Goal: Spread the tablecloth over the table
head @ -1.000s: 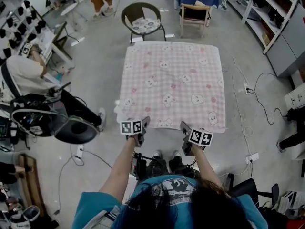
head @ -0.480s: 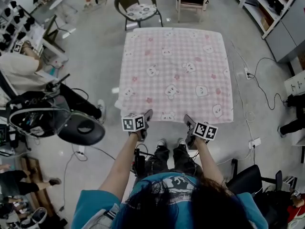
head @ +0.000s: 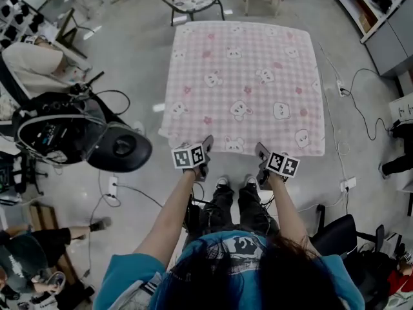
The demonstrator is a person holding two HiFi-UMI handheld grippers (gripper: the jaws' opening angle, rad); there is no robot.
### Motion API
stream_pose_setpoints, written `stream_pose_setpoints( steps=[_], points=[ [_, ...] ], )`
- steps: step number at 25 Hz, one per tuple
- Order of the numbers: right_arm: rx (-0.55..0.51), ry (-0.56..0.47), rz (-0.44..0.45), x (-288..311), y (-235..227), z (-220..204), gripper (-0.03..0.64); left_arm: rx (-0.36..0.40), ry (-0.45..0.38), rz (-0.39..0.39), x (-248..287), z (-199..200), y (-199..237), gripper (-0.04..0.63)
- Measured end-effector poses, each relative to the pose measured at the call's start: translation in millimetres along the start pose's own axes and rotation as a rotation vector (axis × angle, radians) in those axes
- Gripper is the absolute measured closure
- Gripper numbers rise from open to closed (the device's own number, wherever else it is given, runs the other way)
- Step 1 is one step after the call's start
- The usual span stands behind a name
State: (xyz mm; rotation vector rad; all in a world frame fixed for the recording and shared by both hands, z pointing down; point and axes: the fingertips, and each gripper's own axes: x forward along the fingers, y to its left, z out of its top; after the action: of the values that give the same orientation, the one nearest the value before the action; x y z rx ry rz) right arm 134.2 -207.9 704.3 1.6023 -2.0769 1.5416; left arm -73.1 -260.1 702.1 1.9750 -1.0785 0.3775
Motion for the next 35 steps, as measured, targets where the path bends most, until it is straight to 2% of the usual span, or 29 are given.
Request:
stream_pose_setpoints(
  steps=[3,6,9,11,13,17,21,24,29,35],
  points=[
    [0.007,-0.021,-0.001,-2.4,-0.4,0.1,0.529,0.007,-0.012,0.022,-3.0,1.2,2.2,0.466],
    [0.011,-0.027,0.008,-8.8,0.8,0.4,0.466,-0.007,-0.024,0.011,-9.0,3.6,2.1,0.400],
    [0.014,-0.021,0.023,-24.6,-2.5,-4.0,0.436,0.036,0.024,-0.031,-17.4,-3.3,-10.5,0.275],
    [-0.002,-0.014,0.023,-36.2,-3.3,-8.7,0.431,0.106,0.039,-0.006,-30.0,-3.8,-13.2,0.270],
    [-0.036,-0.006,0.015,-47.6,-2.2,-13.2,0.431,0.144,0.020,0.017,-44.4,0.0,-15.8,0.282],
    [-0.108,-0.016,0.011,-68.8,5.1,-15.2,0.432,0.161,-0.024,-0.001,-66.5,4.4,-30.0,0.305],
    [-0.136,-0.085,0.039,-89.3,23.7,-6.7,0.446,0.243,-0.024,-0.036,-82.0,6.0,-49.1,0.316],
    [-0.130,-0.145,0.063,-105.4,36.0,-2.4,0.457,0.328,-0.043,-0.090,-86.1,5.6,-73.7,0.345],
    [-0.129,-0.233,0.088,-133.3,58.7,-4.0,0.471,0.446,-0.065,-0.235,-89.3,7.7,-127.6,0.362],
    [-0.116,-0.362,0.070,-176.8,81.5,-3.0,0.472,0.591,-0.017,-0.423,-95.6,-6.1,-191.8,0.383]
  ],
)
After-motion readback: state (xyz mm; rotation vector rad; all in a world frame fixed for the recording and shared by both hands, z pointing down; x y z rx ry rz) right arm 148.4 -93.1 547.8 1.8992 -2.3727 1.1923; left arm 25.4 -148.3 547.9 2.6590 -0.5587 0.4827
